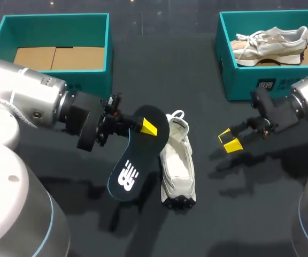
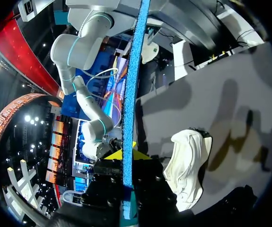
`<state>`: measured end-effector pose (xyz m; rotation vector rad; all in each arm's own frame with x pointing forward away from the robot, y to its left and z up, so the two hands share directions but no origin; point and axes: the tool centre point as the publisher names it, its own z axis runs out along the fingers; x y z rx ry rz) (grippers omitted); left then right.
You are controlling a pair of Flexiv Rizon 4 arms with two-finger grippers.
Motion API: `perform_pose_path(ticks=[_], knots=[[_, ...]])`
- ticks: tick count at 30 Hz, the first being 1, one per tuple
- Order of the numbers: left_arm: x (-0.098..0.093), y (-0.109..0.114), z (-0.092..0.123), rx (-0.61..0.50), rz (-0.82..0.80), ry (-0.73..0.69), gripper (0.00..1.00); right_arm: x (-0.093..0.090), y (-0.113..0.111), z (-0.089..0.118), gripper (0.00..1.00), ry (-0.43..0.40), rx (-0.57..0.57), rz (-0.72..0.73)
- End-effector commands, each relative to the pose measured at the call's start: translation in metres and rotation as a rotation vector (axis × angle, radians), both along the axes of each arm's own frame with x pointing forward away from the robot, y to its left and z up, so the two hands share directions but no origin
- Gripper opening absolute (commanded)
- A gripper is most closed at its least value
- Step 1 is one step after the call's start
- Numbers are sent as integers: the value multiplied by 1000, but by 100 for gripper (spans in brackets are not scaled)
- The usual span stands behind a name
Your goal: Take the shoe out of the shoebox, open the shoe tongue, remove and reinsert the insole, then place the shoe into the shoebox
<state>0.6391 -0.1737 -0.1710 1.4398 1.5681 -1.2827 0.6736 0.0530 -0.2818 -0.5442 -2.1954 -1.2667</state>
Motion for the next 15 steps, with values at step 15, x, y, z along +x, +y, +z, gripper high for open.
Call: perform_pose_path(ticks=[15], knots=[[-60,-28,-5,-44,-43,191,0,-25,-26,-9,100,-291,-146,108]])
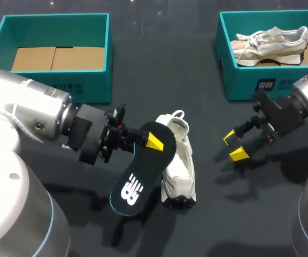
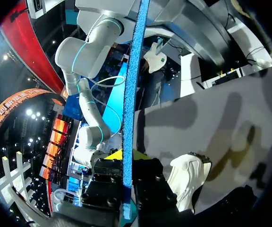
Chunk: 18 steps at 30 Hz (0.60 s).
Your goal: Take the shoe out of the shoebox, open the shoe tongue, remove and reinsert the insole, then place the shoe into the shoebox
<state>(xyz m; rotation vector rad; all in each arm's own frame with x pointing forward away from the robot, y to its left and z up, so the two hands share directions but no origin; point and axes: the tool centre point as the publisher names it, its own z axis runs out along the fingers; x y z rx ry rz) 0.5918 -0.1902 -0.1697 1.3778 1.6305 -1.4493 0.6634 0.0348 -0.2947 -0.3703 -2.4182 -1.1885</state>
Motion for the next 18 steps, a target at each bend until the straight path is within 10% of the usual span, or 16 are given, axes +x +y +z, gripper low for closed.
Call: perform_pose_path(ticks=[1,18], knots=[[-17,-14,-6,1,-18,20,0,-15,-8,0,100,-112,-38,44],[-28,-29,-29,-18,26,211,0,-16,13,-23,100,-232,-130,189]])
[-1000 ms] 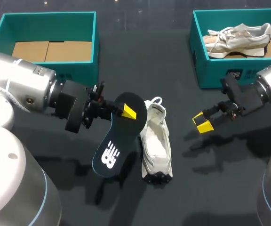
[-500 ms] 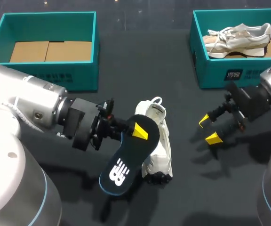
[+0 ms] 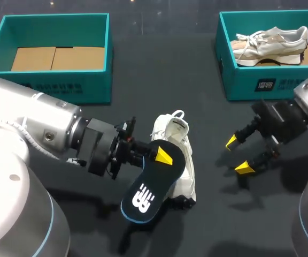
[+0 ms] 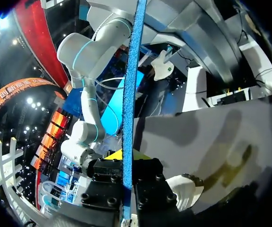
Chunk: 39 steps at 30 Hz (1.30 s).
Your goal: Take the shoe out of the shoebox, open the shoe tongue, remove and reinsert the insole, then place the shoe into the shoebox
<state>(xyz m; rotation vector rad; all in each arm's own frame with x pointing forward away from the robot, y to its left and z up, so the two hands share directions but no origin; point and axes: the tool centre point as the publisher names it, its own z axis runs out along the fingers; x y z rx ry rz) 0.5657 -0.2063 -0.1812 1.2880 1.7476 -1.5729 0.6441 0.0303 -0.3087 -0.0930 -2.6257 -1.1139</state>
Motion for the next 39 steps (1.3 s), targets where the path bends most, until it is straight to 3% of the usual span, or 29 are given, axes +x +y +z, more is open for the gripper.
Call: perform_pose_path(ticks=[1,7,18,27,39], knots=[[-3,-13,-20,-42,16,78,0,3,20,-11,100,-38,-54,53],[-8,-12,-24,-58,17,167,0,-1,28,-23,100,-112,-81,108],[-11,-16,-31,-32,41,165,0,-2,28,-25,100,-111,-95,123],[-16,-17,-46,-28,71,253,0,7,53,-31,100,-265,-122,151],[-18,-14,-44,-20,73,241,0,7,54,-32,100,-270,-129,132]])
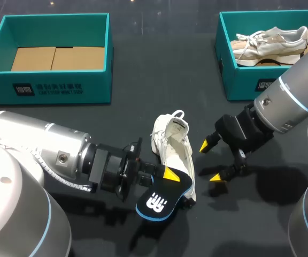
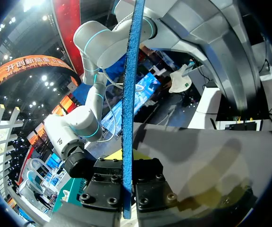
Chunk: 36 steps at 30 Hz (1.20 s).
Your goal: Take the shoe out of the shoebox, open the shoe tongue, remove and reinsert the insole, then place the shoe into the shoebox
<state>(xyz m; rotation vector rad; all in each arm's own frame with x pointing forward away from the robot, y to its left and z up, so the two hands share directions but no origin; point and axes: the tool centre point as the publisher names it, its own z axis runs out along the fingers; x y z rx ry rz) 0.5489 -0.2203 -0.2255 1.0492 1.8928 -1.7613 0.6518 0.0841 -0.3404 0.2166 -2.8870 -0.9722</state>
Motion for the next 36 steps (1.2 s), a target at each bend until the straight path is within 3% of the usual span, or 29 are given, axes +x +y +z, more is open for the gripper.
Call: perform_pose_path(ticks=[1,11,21,36], knots=[[-1,0,0,1,2,-2,0,-1,0,0,100,-2,0,-1],[9,-4,-8,-19,83,12,0,-1,19,-6,100,-29,-31,-40],[10,-4,-6,-26,92,22,0,0,19,-8,100,-29,-40,-71],[32,-20,-21,-41,127,105,0,-1,20,-16,100,-31,-33,-94]])
